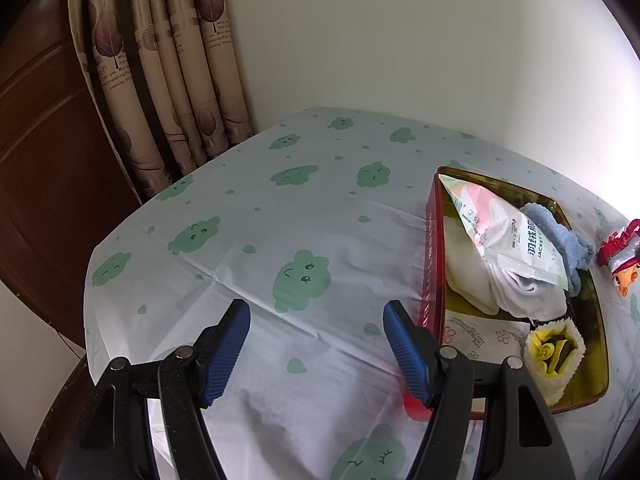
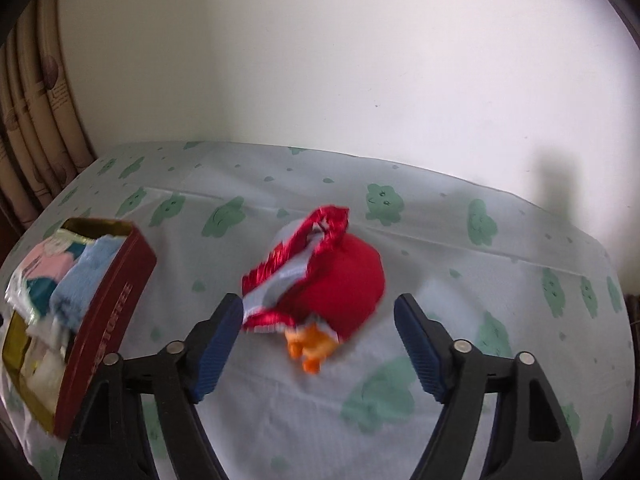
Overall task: Organize soft objects
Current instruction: 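Grasp the red-and-white fabric pouch with the right gripper and lift it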
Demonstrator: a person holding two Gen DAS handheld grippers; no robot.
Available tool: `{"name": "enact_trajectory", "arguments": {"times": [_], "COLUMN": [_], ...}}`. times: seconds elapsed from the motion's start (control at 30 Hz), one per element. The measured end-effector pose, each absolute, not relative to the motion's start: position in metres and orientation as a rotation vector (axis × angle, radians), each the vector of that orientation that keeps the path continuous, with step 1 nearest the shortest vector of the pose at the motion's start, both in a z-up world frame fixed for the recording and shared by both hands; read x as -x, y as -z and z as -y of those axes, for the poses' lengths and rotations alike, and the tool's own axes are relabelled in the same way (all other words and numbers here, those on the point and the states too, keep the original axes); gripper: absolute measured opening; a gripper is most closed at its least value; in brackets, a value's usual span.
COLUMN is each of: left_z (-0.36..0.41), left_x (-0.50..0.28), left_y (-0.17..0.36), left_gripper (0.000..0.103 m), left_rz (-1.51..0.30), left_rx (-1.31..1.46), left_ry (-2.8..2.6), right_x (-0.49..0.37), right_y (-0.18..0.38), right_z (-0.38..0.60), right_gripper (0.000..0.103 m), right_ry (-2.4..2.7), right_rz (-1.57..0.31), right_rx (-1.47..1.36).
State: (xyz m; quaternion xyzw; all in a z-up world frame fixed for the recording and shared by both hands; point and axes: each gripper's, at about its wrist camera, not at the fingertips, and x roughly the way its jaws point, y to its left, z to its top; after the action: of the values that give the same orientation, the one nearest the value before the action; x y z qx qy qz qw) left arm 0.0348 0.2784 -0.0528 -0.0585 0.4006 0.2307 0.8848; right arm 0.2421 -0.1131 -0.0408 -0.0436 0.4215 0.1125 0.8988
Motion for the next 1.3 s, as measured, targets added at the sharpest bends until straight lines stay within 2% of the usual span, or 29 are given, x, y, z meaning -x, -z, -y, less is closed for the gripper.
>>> {"name": "enact_trajectory", "arguments": {"times": [0.17, 0.2, 0.23, 0.3, 0.37, 0.43, 0.5, 0.7, 0.93, 1.3], "left_z": [-0.279, -0.279, -0.279, -0.28, -0.281, -0.282, -0.281, -0.268, -0.227, -0.104], "left_x": [-0.035, -0.035, -0.035, -0.036, -0.036, -0.036, -0.035, -0.035, -0.041, -0.093], "left_y": [0.053, 0.053, 0.053, 0.054, 0.055, 0.055, 0.054, 0.047, 0.017, -0.003], "left_gripper": [0.071, 0.071, 0.071, 0.071, 0.071, 0.071, 0.071, 0.071, 0.071, 0.072], "left_rz": [-0.828, -0.83, -0.831, -0.835, -0.838, -0.837, -0.829, -0.803, -0.762, -0.813], "left_rx": [0.119, 0.119, 0.12, 0.121, 0.123, 0.121, 0.11, 0.085, 0.074, 0.042], "left_ry": [-0.485, -0.487, -0.488, -0.493, -0.498, -0.506, -0.514, -0.499, -0.363, -0.036], "right_x": [-0.268, -0.271, -0.273, -0.277, -0.278, -0.273, -0.268, -0.248, -0.211, -0.174], "right_y": [0.056, 0.059, 0.06, 0.063, 0.065, 0.063, 0.059, 0.031, -0.006, 0.051], "right_z": [0.101, 0.099, 0.097, 0.095, 0.093, 0.089, 0.087, 0.103, 0.178, 0.287], "right_gripper": [0.075, 0.072, 0.061, 0.047, 0.043, 0.028, 0.02, 0.018, 0.018, 0.019], "right_ry": [-0.214, -0.206, -0.206, -0.226, -0.235, -0.257, -0.282, -0.331, -0.22, 0.009], "right_rz": [-0.894, -0.892, -0.891, -0.889, -0.886, -0.856, -0.843, -0.79, -0.703, -0.813], "right_rx": [0.104, 0.113, 0.119, 0.124, 0.136, 0.172, 0.178, 0.1, 0.053, -0.059]}}
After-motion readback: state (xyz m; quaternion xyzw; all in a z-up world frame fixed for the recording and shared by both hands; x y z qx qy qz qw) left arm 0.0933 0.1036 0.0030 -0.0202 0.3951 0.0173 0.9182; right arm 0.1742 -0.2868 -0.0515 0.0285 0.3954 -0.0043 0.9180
